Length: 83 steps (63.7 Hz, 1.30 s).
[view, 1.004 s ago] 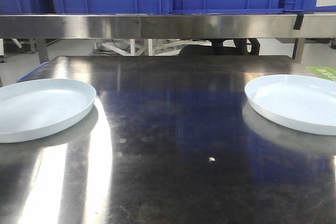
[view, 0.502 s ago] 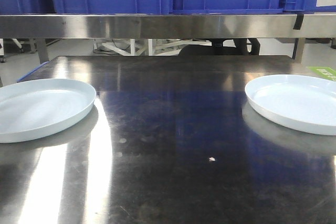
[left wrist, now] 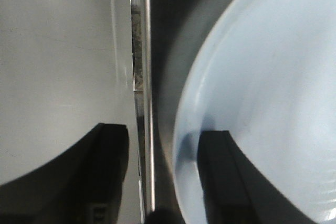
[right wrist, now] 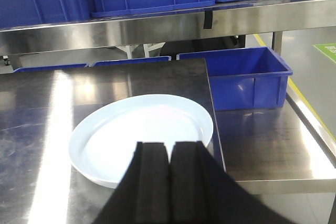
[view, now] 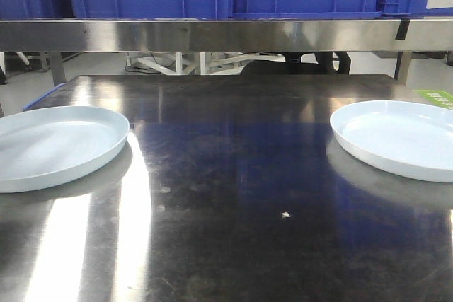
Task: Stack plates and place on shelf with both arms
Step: 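Lower the left gripper to the rim of the plate nearest it and grasp, then lift the plate with the left gripper and set it on the table center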
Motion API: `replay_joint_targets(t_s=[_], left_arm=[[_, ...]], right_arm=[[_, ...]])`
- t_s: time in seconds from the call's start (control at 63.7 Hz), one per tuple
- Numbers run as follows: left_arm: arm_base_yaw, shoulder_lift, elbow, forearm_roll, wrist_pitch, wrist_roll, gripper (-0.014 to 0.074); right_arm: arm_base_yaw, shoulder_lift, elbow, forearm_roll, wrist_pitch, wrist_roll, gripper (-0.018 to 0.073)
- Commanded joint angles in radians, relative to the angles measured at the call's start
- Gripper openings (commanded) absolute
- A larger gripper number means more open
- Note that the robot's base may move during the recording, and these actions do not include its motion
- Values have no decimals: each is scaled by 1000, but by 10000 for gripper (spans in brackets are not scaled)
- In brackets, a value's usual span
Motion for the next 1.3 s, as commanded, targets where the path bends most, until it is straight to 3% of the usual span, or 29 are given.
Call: replay_joint_targets(t_s=[0.0,0.204,0.486,0.8,1.02,1.208,1.287], left_arm=[[1,-40,-29,-23,-6,-12,382],[1,-38,-29,-23,-4,-12,349],[1,-38,-29,-23,11,-12,77],[1,-38,-114,-31,158,-12,81],[1,-38,-187,-166,221,-12,81],[-13,-38,-223,-365,238,13,81],[-36,-38,-223,-411,238,30,81]], right_arm=[[-2,-18,2,-10,-82,-4,53],[-2,-18,2,-10,-82,-4,53],[-2,-18,2,-10,-82,-4,53],[-2,-18,2,-10,-82,-4,53],[-2,-18,2,-10,-82,-4,53],[-2,-18,2,-10,-82,-4,53],[-2,-18,2,-10,-82,-4,53]])
